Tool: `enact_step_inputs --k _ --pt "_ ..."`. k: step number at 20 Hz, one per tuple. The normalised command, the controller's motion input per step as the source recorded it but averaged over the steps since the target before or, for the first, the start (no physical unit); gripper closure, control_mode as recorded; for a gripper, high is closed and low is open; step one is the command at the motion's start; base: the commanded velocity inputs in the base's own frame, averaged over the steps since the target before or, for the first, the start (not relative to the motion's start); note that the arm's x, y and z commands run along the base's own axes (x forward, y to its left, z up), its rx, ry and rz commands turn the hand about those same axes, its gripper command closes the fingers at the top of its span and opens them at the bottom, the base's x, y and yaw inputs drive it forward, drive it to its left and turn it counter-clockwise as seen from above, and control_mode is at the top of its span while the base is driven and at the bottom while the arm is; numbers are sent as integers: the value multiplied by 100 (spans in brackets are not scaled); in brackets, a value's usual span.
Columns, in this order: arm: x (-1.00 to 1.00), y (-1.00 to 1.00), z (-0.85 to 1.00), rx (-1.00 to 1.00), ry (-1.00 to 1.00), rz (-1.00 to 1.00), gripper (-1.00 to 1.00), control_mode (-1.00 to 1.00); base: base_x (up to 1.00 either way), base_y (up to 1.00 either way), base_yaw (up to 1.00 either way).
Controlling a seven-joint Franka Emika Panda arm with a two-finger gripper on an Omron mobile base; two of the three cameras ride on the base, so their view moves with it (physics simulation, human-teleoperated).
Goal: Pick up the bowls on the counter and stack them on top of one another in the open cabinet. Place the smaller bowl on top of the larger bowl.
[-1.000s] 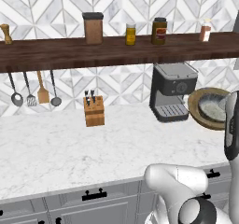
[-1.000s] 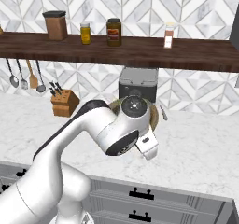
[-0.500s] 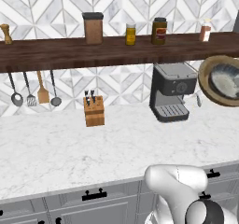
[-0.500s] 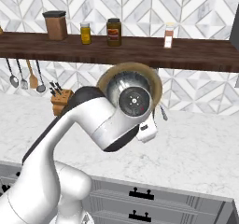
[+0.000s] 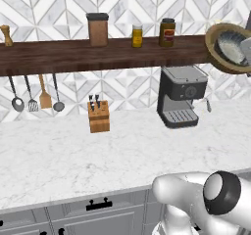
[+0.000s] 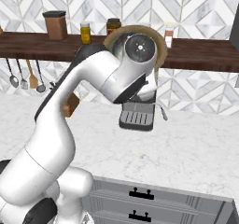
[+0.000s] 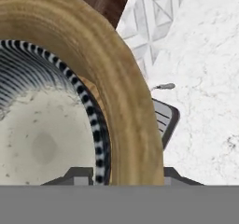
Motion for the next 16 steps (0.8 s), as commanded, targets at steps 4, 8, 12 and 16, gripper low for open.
enact_step_inputs --k 4,8,12,16 --pt "100 4 96 2 16 -4 100 -100 0 0 0" --pt "94 2 14 0 27 -1 100 -100 0 0 0" --pt "94 8 -23 -6 34 -2 100 -100 0 0 0" --pt "97 0 -12 0 14 -3 100 -100 0 0 0"
